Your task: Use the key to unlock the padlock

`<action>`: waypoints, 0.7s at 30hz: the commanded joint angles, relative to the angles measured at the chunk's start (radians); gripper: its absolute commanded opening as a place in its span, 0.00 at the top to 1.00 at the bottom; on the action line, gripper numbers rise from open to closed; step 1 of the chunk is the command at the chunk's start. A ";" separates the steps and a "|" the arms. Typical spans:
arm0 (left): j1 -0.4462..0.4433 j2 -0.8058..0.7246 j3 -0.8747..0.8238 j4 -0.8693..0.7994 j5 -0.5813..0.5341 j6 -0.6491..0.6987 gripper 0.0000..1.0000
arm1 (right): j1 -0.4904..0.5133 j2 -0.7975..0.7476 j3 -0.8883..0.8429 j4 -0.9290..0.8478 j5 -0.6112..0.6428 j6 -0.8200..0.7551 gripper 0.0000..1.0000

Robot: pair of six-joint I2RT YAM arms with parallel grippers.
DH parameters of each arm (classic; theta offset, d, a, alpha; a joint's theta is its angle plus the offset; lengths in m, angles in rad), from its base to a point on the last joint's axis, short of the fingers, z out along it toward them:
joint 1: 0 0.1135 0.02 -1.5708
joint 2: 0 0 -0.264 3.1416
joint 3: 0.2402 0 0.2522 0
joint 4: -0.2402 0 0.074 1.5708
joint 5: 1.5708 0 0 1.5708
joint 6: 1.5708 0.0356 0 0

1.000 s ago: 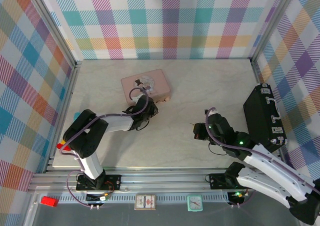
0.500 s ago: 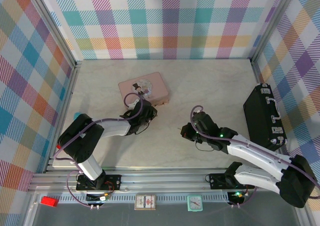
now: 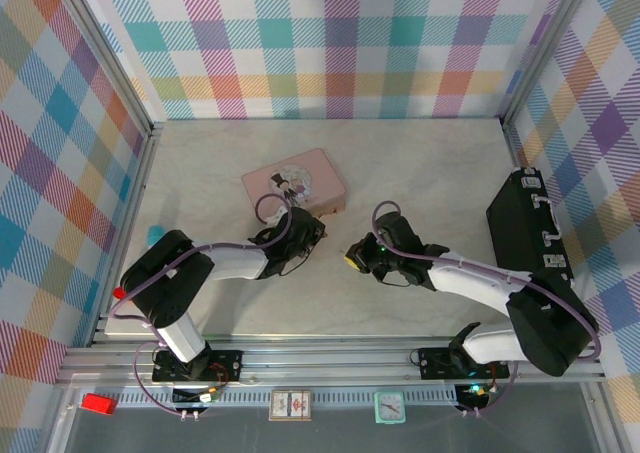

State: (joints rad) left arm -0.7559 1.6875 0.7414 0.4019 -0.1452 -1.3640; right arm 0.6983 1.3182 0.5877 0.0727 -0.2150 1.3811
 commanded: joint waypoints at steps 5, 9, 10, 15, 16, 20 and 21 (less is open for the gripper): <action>-0.062 0.034 -0.036 0.086 0.081 -0.069 1.00 | -0.025 0.022 -0.068 0.171 -0.060 0.190 1.00; -0.073 0.042 -0.032 0.094 0.083 -0.071 1.00 | -0.048 0.053 -0.107 0.303 -0.103 0.259 1.00; -0.073 0.047 -0.033 0.097 0.086 -0.074 1.00 | -0.049 0.053 -0.102 0.300 -0.107 0.260 1.00; -0.074 0.061 -0.043 0.129 0.088 -0.090 1.00 | -0.056 0.049 -0.100 0.316 -0.104 0.285 1.00; -0.076 0.062 -0.044 0.133 0.090 -0.093 1.00 | -0.057 0.051 -0.103 0.327 -0.105 0.297 1.00; -0.079 0.072 -0.052 0.170 0.101 -0.102 1.00 | -0.060 0.091 -0.139 0.459 -0.110 0.396 1.00; -0.080 0.072 -0.048 0.172 0.106 -0.099 1.00 | -0.060 0.102 -0.143 0.487 -0.112 0.412 1.00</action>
State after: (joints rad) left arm -0.8036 1.7214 0.7136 0.5377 -0.1623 -1.4059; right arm 0.6460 1.3880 0.4717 0.4400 -0.3088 1.7073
